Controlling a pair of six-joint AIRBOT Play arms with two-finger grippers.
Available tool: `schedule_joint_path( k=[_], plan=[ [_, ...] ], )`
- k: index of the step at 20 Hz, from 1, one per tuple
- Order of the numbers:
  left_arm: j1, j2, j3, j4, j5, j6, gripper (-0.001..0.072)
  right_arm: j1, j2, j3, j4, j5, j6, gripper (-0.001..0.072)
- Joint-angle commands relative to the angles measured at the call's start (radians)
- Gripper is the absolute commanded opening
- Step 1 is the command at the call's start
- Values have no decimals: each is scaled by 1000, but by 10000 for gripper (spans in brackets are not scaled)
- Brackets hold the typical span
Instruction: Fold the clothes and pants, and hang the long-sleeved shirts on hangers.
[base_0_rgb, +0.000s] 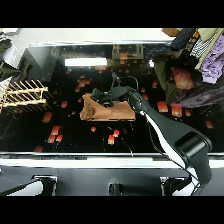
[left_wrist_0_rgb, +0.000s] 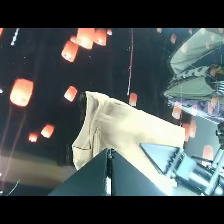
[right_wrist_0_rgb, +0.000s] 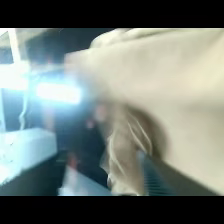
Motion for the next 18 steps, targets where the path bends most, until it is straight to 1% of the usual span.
schedule_joint_path(
  k=[1, 3, 5, 6, 7, 8, 10, 12, 15, 17, 18],
  plan=[
    [-2, -1, -1, 1, 8, 0, 20, -21, 76, 1, 41, -90, -103, 591],
    [-2, -1, -1, 1, 10, 0, 21, -109, 143, 1, -28, -193, -120, 590],
    [-2, -1, -1, 1, 9, 0, 21, -249, 190, 1, -152, -318, -131, 590],
    [-2, -1, -1, 1, 9, 0, 20, -328, 197, 1, -187, -380, -159, 589],
    [-2, -1, -1, 1, 9, 1, 20, -418, 196, -5, -188, -435, -199, 588],
    [-2, -1, -1, 1, 9, 1, 20, -498, 192, -19, -173, -465, -235, 588],
    [-2, -1, -1, 1, 8, 2, 21, -627, 160, -64, -90, -521, -308, 588],
    [-2, 0, -1, 1, 6, 20, 21, -687, 102, -122, -1, -562, -389, 587],
    [-2, -1, -1, 1, 6, 23, 21, -673, 12, -157, 20, -574, -441, 586],
    [-2, -1, -1, 1, 6, 23, 21, -645, -39, -157, 34, -555, -459, 586],
    [-2, -1, -1, 1, 6, 23, 21, -630, -58, -157, 37, -538, -459, 572]
  ],
)
